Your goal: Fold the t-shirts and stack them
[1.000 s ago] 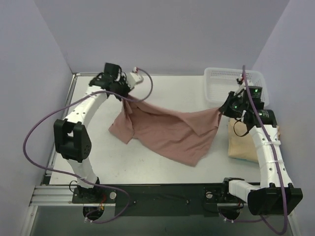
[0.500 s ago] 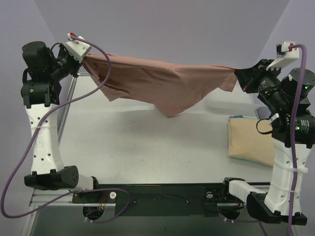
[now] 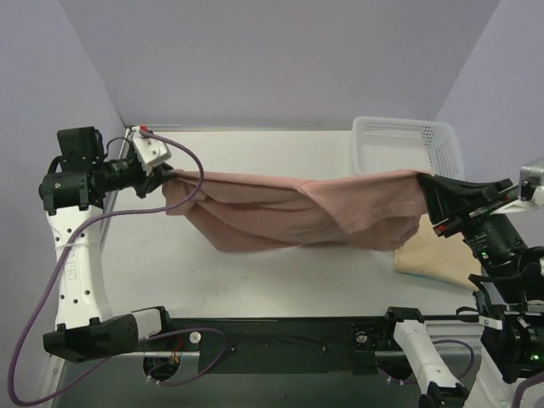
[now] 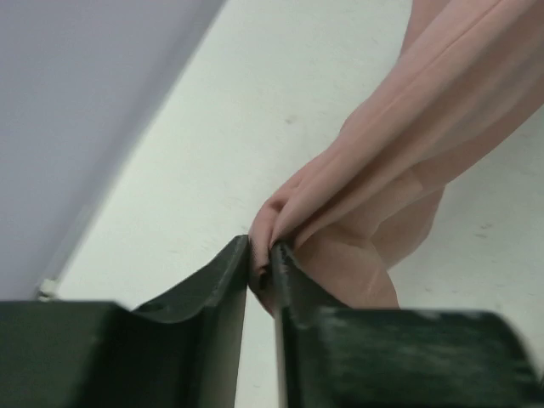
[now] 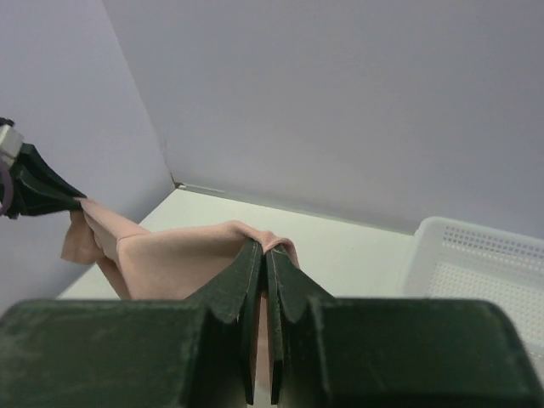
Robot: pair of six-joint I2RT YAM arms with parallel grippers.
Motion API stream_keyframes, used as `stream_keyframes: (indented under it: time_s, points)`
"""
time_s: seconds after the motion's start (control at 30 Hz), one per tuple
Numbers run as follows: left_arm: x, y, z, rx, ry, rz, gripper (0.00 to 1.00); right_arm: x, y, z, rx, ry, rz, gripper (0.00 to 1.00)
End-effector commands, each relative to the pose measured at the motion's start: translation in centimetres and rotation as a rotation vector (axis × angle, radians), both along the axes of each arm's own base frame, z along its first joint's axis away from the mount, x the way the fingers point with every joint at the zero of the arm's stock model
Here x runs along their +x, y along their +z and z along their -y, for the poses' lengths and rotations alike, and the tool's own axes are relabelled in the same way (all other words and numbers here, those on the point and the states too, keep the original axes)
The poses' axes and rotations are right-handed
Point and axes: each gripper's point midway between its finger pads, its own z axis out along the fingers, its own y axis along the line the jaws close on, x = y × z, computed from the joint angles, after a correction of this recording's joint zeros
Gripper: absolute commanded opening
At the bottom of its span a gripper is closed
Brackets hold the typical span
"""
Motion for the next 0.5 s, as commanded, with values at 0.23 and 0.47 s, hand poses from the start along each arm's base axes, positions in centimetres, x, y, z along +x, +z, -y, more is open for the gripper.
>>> stream_keyframes:
  time_s: [0.23, 0.47]
  points:
    - [-9.7, -18.4, 5.8, 0.217, -0.398, -0.324, 0.86, 7.9, -17.0, -0.8, 0.109, 0.070, -0.396, 0.00]
    - [-11.8, -26.8, 7.1, 0.423, -0.392, -0.398, 0.47, 9.2, -24.5, 0.1, 0.075, 0.022, -0.583, 0.00]
